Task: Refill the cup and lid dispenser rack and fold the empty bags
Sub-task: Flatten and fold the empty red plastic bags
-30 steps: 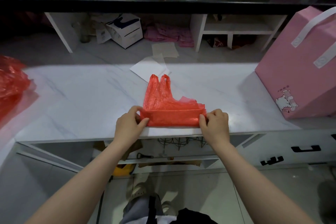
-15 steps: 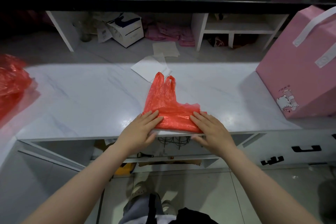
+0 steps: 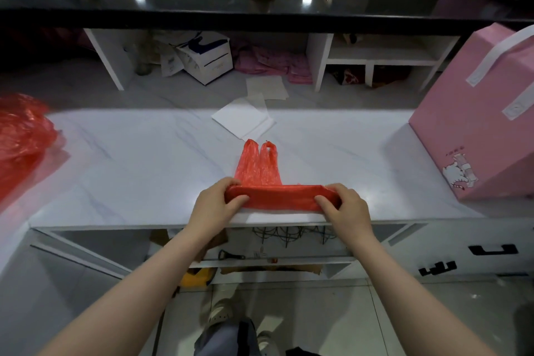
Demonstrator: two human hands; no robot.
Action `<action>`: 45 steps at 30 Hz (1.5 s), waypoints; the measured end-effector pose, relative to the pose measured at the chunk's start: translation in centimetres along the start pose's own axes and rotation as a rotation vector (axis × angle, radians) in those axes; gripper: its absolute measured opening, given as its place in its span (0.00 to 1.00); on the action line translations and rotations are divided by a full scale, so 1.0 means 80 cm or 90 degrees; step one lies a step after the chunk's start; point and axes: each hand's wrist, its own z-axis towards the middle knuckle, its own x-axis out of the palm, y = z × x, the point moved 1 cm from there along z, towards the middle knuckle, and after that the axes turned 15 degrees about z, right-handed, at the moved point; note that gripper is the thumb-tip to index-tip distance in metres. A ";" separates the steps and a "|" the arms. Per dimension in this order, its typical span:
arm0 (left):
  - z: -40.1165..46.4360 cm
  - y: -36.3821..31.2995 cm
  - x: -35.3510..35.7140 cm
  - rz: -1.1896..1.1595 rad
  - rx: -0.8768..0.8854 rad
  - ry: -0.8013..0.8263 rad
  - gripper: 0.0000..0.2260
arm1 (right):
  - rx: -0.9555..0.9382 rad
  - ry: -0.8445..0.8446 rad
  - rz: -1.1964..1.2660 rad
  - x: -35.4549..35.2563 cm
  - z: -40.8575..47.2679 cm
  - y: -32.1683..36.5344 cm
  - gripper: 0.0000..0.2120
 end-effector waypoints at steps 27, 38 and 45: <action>-0.020 0.004 0.002 0.327 0.325 0.024 0.26 | -0.139 0.211 -0.081 -0.006 -0.015 -0.016 0.18; 0.003 -0.005 -0.009 0.077 0.021 0.008 0.09 | 0.058 -0.037 0.068 -0.008 0.016 0.007 0.02; 0.019 -0.016 -0.002 0.236 0.045 -0.043 0.22 | 0.132 -0.078 -0.089 0.015 0.036 0.014 0.10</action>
